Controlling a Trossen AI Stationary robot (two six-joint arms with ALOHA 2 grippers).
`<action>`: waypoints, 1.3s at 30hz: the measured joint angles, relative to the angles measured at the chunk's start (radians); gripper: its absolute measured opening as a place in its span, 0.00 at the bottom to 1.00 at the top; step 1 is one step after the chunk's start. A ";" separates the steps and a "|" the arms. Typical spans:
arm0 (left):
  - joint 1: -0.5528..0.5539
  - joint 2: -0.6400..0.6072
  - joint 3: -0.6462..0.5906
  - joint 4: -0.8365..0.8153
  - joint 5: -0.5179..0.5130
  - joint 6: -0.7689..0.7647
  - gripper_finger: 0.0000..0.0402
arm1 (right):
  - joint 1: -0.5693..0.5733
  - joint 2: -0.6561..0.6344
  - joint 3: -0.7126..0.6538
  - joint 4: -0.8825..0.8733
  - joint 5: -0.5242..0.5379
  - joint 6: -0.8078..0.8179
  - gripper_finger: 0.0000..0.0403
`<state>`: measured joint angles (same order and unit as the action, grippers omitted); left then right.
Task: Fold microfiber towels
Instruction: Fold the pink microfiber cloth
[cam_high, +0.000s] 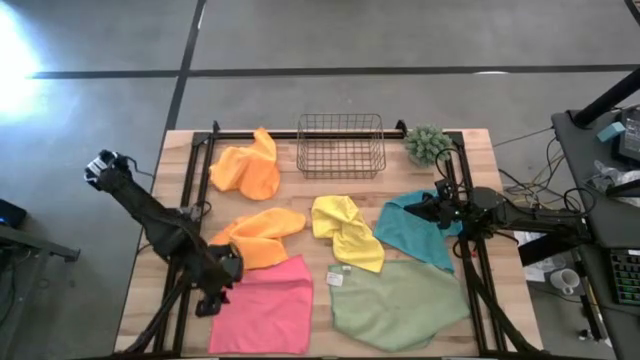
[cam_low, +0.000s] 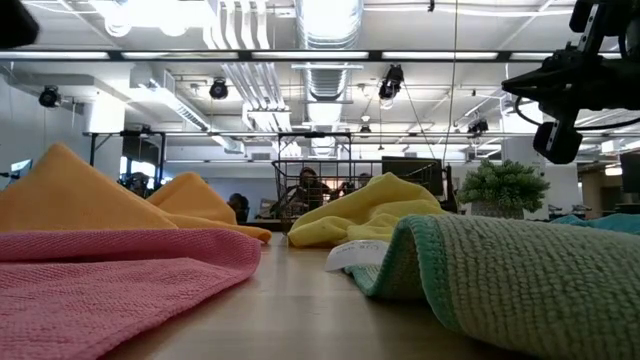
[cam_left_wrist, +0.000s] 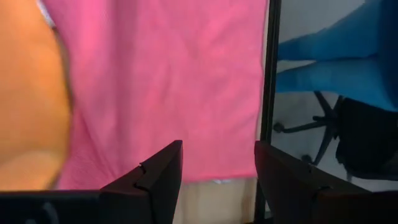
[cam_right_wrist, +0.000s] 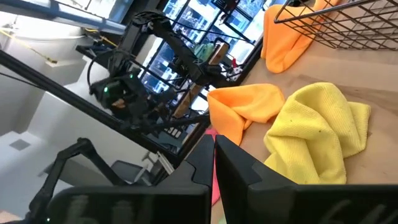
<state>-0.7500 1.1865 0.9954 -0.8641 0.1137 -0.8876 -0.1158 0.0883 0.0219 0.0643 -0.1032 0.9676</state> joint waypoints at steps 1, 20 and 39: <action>-0.021 0.019 0.005 0.004 -0.005 -0.023 0.46 | 0.000 0.000 0.000 0.000 0.000 0.001 0.02; -0.257 0.401 0.163 0.114 -0.151 -0.258 0.46 | 0.000 0.000 0.000 0.000 0.001 -0.012 0.02; -0.339 0.598 0.205 0.201 -0.152 -0.387 0.46 | 0.000 0.000 0.001 0.000 0.001 -0.025 0.02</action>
<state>-1.0889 1.7844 1.2003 -0.6631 -0.0388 -1.2746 -0.1159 0.0883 0.0227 0.0643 -0.1024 0.9428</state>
